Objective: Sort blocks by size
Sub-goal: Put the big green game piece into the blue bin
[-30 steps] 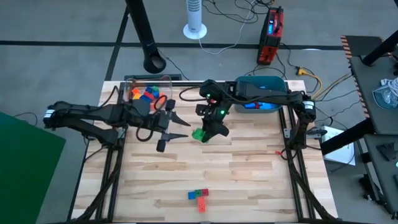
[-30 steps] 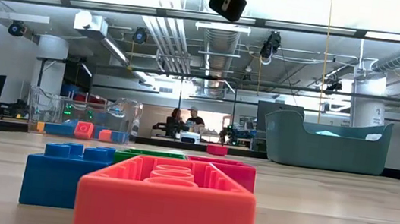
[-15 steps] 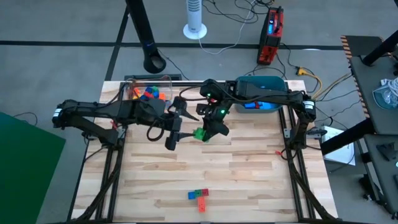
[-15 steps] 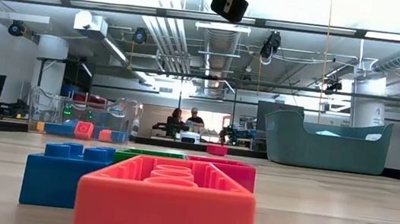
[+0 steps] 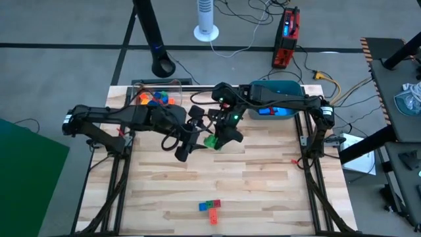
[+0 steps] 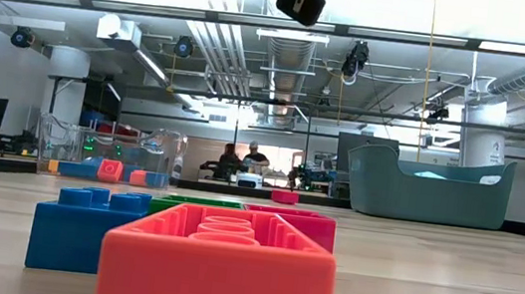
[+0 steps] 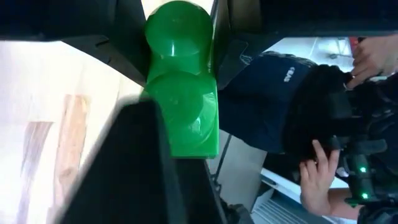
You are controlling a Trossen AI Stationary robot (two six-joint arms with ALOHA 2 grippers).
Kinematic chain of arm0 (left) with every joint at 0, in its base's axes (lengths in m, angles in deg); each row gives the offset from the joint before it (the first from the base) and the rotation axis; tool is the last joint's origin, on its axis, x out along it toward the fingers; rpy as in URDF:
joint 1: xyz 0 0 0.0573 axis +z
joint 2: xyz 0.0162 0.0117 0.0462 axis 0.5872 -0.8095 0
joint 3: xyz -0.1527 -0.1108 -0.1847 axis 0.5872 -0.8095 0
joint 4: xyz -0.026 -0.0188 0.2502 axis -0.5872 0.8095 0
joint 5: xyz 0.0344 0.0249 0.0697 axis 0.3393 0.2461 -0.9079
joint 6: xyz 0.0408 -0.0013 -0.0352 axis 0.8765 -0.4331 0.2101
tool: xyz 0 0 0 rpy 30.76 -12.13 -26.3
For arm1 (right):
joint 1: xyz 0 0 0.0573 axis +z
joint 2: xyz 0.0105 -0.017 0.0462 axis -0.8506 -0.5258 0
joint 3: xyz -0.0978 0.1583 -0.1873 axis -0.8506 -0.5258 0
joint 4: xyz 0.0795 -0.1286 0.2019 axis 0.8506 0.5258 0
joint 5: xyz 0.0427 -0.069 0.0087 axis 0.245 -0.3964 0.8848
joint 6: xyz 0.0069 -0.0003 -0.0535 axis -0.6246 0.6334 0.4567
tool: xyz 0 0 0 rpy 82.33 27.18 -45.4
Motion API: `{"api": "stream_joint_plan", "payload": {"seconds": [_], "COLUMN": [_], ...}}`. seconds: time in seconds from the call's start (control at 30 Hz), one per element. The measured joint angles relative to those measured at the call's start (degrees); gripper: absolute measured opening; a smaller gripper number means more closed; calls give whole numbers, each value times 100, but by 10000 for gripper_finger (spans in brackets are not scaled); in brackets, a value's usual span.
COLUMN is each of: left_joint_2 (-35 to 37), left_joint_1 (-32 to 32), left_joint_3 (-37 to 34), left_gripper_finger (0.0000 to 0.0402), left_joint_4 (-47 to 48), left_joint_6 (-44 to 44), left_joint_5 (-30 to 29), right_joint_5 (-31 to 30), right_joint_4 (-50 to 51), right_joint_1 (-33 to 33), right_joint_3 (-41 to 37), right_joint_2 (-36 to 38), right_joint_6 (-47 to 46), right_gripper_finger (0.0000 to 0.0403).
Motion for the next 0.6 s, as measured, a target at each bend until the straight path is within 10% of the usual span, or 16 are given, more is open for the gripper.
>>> {"api": "stream_joint_plan", "payload": {"seconds": [0.6], "left_joint_2": [-225], "left_joint_1": [-70], "left_joint_3": [7], "left_gripper_finger": [239], "left_joint_4": [-327], "left_joint_6": [223], "left_joint_5": [-131], "right_joint_5": [22], "right_joint_4": [-196], "right_joint_1": [2], "right_joint_3": [-13], "right_joint_2": [0], "right_joint_6": [-195], "right_gripper_finger": [124]}}
